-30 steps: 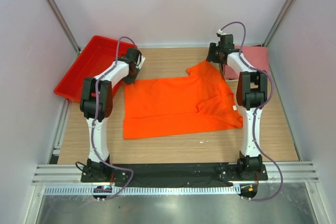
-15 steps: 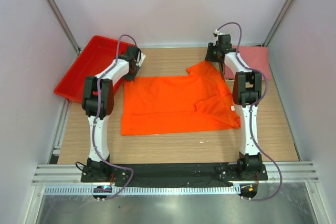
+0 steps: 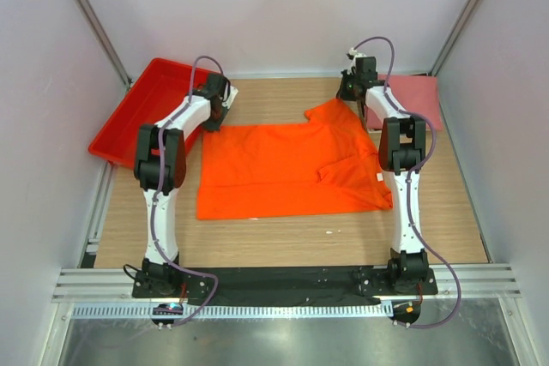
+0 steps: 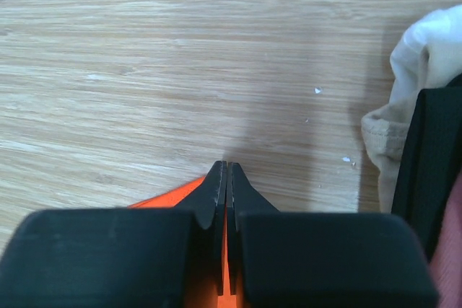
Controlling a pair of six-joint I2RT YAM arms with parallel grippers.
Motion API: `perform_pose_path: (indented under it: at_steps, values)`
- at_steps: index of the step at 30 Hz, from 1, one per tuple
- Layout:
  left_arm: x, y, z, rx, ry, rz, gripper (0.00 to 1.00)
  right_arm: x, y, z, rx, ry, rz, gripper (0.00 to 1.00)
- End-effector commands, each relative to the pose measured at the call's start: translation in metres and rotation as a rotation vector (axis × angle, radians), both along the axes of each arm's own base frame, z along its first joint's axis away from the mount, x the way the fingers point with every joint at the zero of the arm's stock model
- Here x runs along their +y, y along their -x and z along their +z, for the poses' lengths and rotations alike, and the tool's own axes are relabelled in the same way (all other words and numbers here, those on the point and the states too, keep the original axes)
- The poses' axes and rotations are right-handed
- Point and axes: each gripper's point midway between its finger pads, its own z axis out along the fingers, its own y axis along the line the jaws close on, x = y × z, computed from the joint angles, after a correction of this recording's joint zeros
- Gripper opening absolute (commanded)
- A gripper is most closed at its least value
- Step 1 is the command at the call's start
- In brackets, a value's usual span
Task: Fold and stack the t-shirts
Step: Fold the tshirt
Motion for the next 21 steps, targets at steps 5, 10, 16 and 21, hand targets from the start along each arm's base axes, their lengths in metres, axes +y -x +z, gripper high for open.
perform_pose_path:
  at_steps: [5, 10, 16, 21]
  values:
    - [-0.006, -0.004, 0.019, 0.019, 0.064, -0.01, 0.0, 0.001, -0.022, 0.05, -0.169, -0.023, -0.005, 0.01]
    - [-0.002, -0.003, 0.031, 0.003, 0.064, 0.01, 0.0, -0.004, -0.023, 0.09, -0.258, -0.05, -0.014, 0.01]
    - [-0.004, 0.005, 0.045, -0.004, 0.115, 0.018, 0.0, -0.007, -0.003, 0.131, -0.319, -0.094, 0.003, 0.01]
    - [-0.01, 0.014, 0.058, -0.014, 0.161, -0.004, 0.0, -0.012, 0.017, 0.165, -0.381, -0.1, -0.001, 0.01]
